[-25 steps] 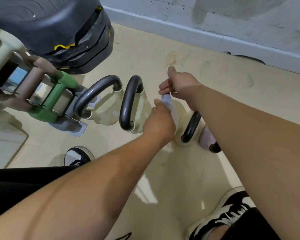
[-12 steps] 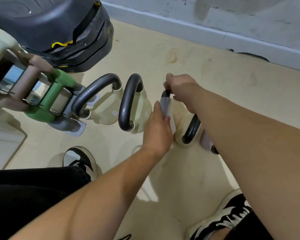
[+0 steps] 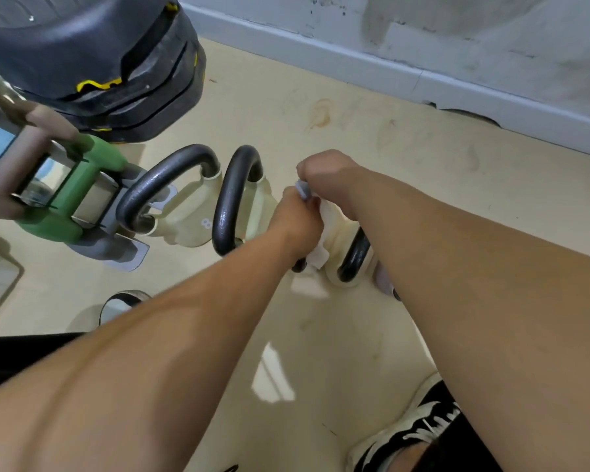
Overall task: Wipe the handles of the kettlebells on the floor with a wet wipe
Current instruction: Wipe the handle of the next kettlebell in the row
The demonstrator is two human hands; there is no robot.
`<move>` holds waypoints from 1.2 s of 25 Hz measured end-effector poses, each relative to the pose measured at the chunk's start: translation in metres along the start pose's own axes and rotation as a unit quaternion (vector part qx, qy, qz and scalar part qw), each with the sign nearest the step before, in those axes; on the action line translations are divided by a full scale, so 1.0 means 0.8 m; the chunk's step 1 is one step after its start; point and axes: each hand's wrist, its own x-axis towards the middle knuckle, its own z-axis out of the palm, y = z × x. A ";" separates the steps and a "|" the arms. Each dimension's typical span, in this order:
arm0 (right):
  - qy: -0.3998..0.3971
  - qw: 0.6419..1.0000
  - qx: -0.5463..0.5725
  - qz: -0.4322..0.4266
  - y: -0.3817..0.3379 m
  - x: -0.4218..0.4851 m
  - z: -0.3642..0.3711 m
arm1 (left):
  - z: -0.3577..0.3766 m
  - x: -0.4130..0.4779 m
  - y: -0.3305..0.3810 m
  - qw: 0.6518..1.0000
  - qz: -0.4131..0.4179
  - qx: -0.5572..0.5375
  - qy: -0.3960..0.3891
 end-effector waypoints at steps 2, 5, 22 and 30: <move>-0.008 0.999 -0.028 -0.031 0.003 -0.003 0.001 | 0.007 -0.039 -0.035 0.996 0.053 -0.053 0.040; -0.011 0.998 -0.032 -0.062 0.016 -0.006 0.003 | 0.026 -0.088 -0.079 0.987 0.133 -0.027 0.081; 0.098 0.993 -0.066 -0.027 0.032 -0.002 0.014 | -0.016 -0.087 -0.106 0.981 0.191 0.032 0.030; 0.053 0.998 -0.027 -0.009 0.026 -0.003 0.017 | -0.024 -0.001 -0.001 0.942 0.020 0.324 -0.079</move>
